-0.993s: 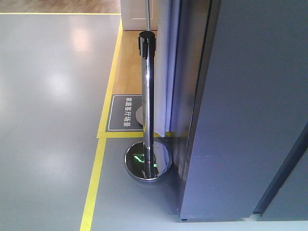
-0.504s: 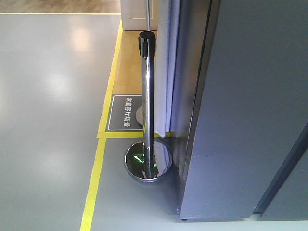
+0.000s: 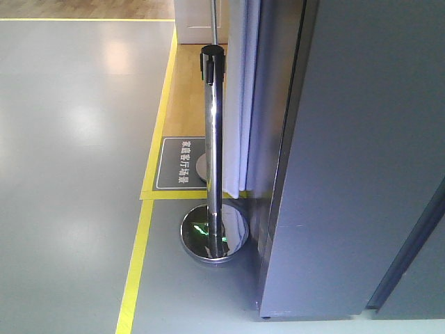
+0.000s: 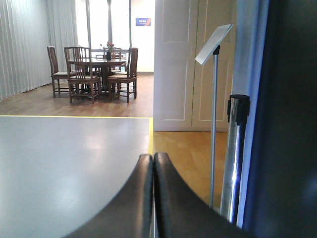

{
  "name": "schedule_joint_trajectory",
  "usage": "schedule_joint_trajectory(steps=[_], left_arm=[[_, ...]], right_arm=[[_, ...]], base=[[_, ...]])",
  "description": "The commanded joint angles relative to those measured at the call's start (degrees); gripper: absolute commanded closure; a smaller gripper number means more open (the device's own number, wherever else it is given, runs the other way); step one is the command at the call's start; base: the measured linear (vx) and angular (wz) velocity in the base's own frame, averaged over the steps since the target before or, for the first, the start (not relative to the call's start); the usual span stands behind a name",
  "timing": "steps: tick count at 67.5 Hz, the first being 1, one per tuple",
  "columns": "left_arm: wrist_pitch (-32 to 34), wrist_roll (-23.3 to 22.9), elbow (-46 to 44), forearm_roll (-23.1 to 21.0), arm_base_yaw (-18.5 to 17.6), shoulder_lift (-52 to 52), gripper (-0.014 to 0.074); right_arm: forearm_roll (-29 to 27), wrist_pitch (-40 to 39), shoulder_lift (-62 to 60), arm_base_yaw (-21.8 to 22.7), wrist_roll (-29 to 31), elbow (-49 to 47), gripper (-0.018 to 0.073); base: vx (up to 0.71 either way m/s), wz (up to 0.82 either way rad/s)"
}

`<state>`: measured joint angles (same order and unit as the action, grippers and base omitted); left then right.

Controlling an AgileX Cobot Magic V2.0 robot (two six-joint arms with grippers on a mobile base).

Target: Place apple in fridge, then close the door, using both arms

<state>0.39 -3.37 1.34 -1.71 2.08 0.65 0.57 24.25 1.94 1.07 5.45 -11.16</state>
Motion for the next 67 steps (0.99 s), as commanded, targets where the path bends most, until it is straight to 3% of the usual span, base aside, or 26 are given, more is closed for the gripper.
schedule_joint_trajectory(steps=[1,20,41,67], left_arm=[[3.9,-0.5,1.7,-0.2,-0.3,0.9,0.0602],[3.9,-0.5,1.7,-0.2,-0.3,0.9,0.0602],[3.9,-0.5,1.7,-0.2,-0.3,0.9,0.0602],[3.9,-0.5,1.7,-0.2,-0.3,0.9,0.0602]], right_arm=[[-1.7,-9.4,-0.9,0.3,-1.7,2.3,0.0561],[-3.6,-23.4,-3.2,0.0,-1.6,12.9,0.0561],[-3.7,-22.4,-3.2,-3.1,-1.4,12.7,0.0561],[-3.5,-22.4,-3.2,-3.3,-1.2,12.7,0.0561]], base=[[0.00,0.00],[0.00,0.00],[0.00,0.00],[0.00,0.00]])
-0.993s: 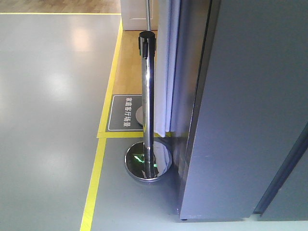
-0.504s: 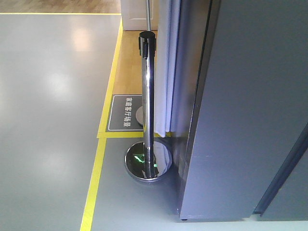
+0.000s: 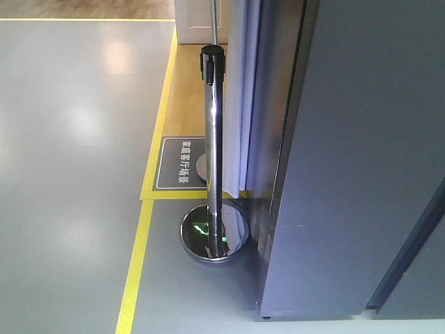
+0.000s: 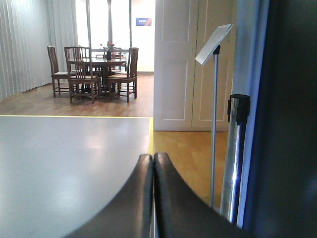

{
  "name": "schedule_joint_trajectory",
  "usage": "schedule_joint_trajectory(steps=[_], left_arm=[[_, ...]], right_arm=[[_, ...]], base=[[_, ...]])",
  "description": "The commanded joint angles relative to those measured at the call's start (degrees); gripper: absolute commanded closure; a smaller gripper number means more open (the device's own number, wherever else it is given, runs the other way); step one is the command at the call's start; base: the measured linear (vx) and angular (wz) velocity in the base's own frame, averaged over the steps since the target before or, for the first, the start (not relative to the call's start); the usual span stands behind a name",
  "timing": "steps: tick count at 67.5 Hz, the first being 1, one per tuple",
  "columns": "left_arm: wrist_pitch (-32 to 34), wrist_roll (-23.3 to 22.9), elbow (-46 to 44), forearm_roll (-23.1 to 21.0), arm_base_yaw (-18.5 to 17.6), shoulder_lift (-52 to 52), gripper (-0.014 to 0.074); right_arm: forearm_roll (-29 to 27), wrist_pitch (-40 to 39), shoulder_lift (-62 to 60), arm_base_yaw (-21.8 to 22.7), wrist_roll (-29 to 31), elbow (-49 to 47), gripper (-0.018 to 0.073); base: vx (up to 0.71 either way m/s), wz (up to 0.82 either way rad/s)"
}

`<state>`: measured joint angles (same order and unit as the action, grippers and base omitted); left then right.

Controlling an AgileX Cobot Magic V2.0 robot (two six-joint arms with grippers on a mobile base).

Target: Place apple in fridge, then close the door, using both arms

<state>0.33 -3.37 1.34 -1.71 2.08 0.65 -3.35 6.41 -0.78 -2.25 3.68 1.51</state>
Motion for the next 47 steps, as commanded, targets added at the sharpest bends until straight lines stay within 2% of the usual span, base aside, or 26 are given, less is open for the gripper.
schedule_joint_trajectory(steps=[1,14,29,47], left_arm=[[4.0,-0.5,1.7,-0.2,-0.3,0.9,0.0602],[4.0,-0.5,1.7,-0.2,-0.3,0.9,0.0602],[4.0,-0.5,1.7,-0.2,-0.3,0.9,0.0602],[4.0,-0.5,1.7,-0.2,-0.3,0.9,0.0602]], right_arm=[[0.5,-4.7,-0.5,0.0,0.6,0.0,0.0561],[1.0,-6.9,-0.5,0.0,0.0,0.0,0.0561],[7.3,-9.2,-0.5,0.0,-8.0,0.1,0.0561],[7.8,-10.5,-0.5,0.0,-8.2,0.0,0.0561]], base=[[0.00,0.00],[0.00,0.00],[0.00,0.00],[0.00,0.00]])
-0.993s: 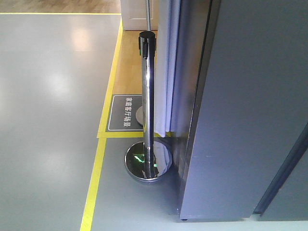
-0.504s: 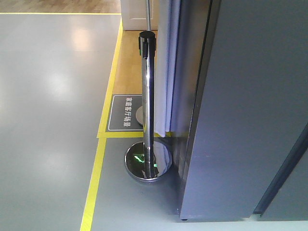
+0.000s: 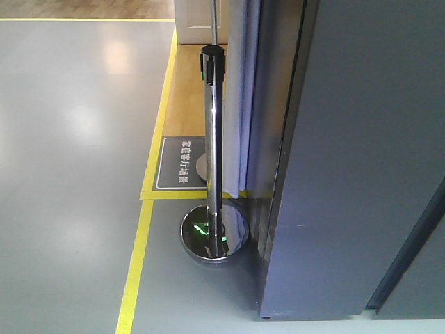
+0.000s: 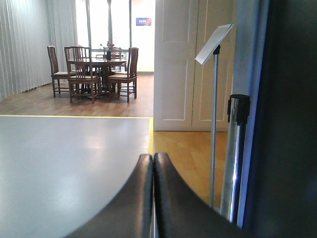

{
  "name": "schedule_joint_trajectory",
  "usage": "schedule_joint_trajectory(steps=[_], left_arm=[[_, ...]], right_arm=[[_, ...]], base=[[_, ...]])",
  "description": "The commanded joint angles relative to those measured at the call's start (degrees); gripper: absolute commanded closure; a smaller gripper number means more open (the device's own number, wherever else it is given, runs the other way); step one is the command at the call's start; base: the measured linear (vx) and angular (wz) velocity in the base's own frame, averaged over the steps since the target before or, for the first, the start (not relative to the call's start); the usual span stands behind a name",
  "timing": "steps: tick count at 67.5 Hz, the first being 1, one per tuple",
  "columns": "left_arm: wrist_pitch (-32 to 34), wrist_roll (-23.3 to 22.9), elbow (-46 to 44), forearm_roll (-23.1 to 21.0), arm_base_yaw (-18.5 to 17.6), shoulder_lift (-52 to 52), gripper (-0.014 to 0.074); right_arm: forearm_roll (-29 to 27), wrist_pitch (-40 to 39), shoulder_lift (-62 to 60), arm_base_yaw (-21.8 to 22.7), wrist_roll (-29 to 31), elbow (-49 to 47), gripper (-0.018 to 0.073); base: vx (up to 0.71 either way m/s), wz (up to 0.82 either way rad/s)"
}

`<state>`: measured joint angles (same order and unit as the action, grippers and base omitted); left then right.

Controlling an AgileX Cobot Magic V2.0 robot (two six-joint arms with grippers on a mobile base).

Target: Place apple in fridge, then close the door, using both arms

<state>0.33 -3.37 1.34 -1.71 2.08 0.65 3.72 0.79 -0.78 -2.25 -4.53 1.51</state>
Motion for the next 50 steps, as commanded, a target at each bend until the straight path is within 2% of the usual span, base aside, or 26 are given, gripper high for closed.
schedule_joint_trajectory(steps=[1,19,31,50], left_arm=[[4.0,-0.5,1.7,-0.2,-0.3,0.9,0.0602],[4.0,-0.5,1.7,-0.2,-0.3,0.9,0.0602],[4.0,-0.5,1.7,-0.2,-0.3,0.9,0.0602],[4.0,-0.5,1.7,-0.2,-0.3,0.9,0.0602]], right_arm=[[0.7,-4.9,-0.5,0.0,0.0,0.0,0.0561],[0.7,-4.9,-0.5,0.2,0.0,0.0,0.0561],[0.7,-4.9,-0.5,3.5,0.0,0.0,0.0561],[0.7,-4.9,-0.5,3.6,0.0,0.0,0.0561]], base=[[0.00,0.00],[0.00,0.00],[0.00,0.00],[0.00,0.00]])
